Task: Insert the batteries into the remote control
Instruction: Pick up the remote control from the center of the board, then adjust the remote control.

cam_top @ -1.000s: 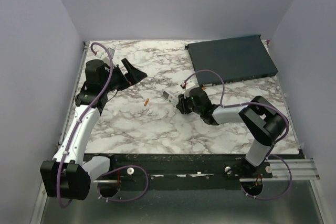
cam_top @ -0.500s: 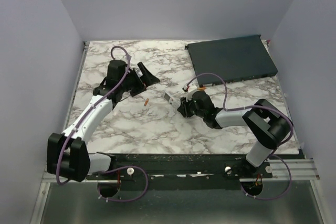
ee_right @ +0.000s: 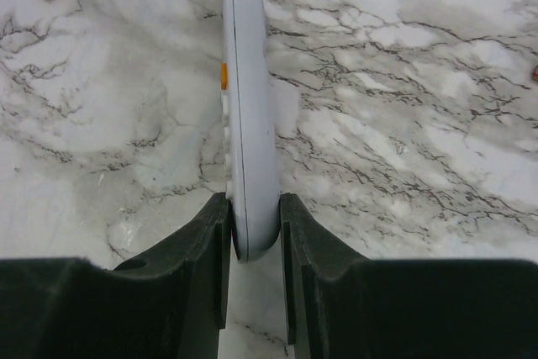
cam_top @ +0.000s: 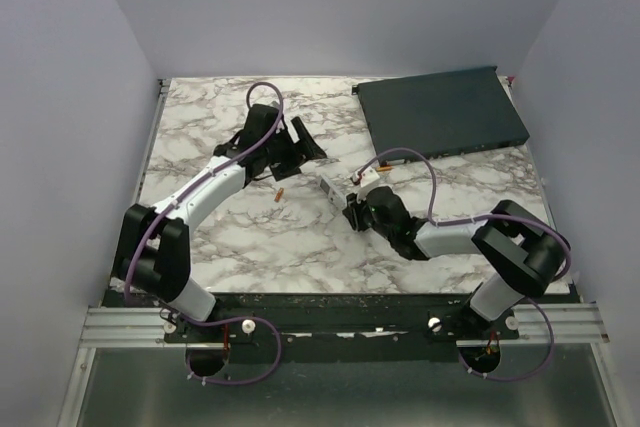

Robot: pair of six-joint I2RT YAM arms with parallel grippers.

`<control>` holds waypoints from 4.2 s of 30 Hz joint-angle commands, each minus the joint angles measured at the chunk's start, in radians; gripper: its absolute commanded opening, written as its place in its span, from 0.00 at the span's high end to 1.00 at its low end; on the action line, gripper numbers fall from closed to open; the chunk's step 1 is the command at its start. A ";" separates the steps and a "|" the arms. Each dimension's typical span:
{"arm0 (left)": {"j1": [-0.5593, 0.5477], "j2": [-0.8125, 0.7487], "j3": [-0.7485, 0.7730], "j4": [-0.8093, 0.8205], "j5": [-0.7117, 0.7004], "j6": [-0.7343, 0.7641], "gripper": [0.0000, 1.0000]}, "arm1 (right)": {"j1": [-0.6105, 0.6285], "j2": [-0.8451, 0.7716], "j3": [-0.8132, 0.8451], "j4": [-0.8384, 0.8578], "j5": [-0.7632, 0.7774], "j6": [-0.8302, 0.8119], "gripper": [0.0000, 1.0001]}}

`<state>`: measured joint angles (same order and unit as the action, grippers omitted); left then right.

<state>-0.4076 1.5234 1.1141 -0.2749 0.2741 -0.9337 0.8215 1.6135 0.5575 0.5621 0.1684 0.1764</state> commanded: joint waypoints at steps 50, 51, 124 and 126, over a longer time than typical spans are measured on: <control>-0.115 0.199 0.065 0.018 0.010 -0.053 0.54 | 0.232 -0.068 0.037 0.154 0.425 -0.162 0.99; -0.115 0.197 0.059 0.026 0.012 -0.053 0.59 | 0.238 -0.064 0.042 0.153 0.433 -0.166 0.99; -0.102 -0.354 -0.247 0.393 0.121 -0.049 1.00 | 0.230 -0.342 0.371 -0.486 0.155 0.279 0.23; -0.102 -0.360 -0.249 0.395 0.120 -0.055 1.00 | 0.229 -0.335 0.373 -0.496 0.155 0.278 0.28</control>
<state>-0.5117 1.1961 0.8433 0.1265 0.4210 -0.9928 1.0515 1.2591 0.8989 0.1165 0.3496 0.4450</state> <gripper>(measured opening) 0.247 0.762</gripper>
